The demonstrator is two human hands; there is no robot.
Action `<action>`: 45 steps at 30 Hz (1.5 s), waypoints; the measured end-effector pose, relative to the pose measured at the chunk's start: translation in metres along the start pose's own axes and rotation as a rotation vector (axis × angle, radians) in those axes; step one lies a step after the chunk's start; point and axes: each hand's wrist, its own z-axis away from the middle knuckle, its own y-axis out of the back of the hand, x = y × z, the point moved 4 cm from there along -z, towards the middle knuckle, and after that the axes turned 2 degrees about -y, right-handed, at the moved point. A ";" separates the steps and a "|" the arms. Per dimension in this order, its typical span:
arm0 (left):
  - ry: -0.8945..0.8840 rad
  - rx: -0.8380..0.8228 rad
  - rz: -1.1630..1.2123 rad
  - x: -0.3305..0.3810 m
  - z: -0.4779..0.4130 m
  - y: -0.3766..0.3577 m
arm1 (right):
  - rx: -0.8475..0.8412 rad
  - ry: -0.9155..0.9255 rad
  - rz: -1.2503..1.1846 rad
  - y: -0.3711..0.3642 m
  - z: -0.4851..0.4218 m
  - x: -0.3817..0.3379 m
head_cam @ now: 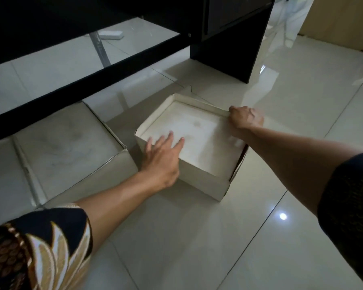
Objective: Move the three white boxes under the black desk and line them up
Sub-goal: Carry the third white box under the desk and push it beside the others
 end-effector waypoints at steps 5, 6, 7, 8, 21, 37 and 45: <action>-0.156 -0.086 0.203 0.065 0.020 -0.015 | 0.027 -0.012 0.023 -0.003 0.009 -0.011; -0.147 -0.121 0.169 0.071 0.022 -0.022 | 0.039 -0.010 0.023 -0.004 0.011 -0.014; -0.132 -0.135 0.126 0.073 0.022 -0.028 | 0.054 -0.008 0.023 -0.004 0.013 -0.019; -0.119 -0.137 0.081 0.073 0.022 -0.032 | 0.064 -0.012 0.019 -0.004 0.015 -0.024; 0.145 -0.144 -0.084 -0.032 -0.010 -0.006 | 0.102 -0.014 -0.398 -0.021 0.023 -0.124; 0.184 -0.069 -0.251 -0.103 -0.034 0.002 | -0.012 0.125 -0.534 -0.043 0.009 -0.188; 0.079 -0.014 -0.273 -0.098 -0.021 0.015 | -0.087 0.171 -0.504 -0.040 0.000 -0.185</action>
